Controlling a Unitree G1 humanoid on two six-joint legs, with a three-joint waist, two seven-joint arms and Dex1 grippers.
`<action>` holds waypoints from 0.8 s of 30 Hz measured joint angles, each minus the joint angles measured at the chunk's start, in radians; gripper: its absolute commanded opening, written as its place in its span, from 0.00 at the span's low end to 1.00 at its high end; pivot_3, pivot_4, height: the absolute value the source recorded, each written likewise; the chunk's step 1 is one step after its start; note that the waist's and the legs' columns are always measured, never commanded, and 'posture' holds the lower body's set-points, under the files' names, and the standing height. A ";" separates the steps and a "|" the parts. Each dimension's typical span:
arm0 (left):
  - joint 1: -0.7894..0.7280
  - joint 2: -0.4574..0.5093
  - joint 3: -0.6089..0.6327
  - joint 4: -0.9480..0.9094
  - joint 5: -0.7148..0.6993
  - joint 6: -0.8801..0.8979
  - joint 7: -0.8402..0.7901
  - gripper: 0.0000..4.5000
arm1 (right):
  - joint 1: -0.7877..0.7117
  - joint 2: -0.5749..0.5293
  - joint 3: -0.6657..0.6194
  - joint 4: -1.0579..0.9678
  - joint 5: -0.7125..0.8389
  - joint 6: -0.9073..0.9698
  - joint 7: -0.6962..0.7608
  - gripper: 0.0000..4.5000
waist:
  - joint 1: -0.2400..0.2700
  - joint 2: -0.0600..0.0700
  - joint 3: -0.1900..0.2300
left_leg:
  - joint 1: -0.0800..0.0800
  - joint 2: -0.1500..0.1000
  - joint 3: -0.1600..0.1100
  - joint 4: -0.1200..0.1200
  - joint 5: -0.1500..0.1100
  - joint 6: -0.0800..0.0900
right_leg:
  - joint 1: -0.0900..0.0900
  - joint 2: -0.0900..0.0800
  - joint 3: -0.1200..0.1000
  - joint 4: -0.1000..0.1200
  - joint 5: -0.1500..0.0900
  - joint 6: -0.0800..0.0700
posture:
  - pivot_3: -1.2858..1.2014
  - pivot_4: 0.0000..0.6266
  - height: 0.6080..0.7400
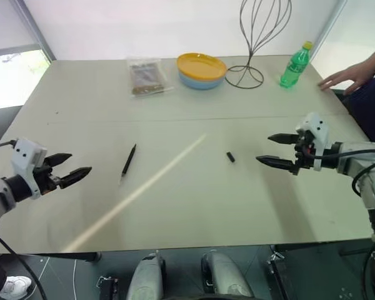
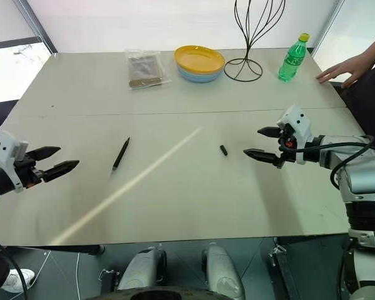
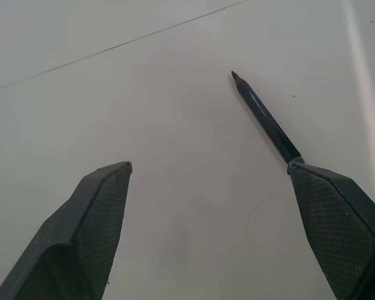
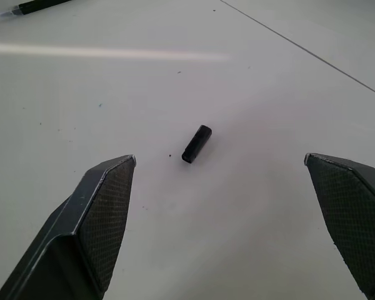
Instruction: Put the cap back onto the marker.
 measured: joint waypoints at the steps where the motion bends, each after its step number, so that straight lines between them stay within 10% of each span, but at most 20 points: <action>1: 0.000 0.000 0.000 0.000 0.000 0.000 0.000 0.92 | 0.000 0.000 0.000 0.000 0.000 0.000 0.000 1.00 | 0.000 0.000 0.000 | 0.000 0.000 0.000 0.000 0.000 0.000 | 0.000 0.000 0.000 0.000 0.000 0.000 | 0.52 0.24 1.00; 24: -0.033 -0.022 -0.017 0.017 0.032 -0.014 0.030 0.92 | 0.002 0.036 -0.002 0.000 -0.001 -0.010 -0.055 1.00 | -0.001 0.000 0.000 | 0.000 0.000 0.000 0.000 0.000 0.000 | 0.000 0.000 0.000 0.000 0.000 0.000 | 0.52 0.24 1.00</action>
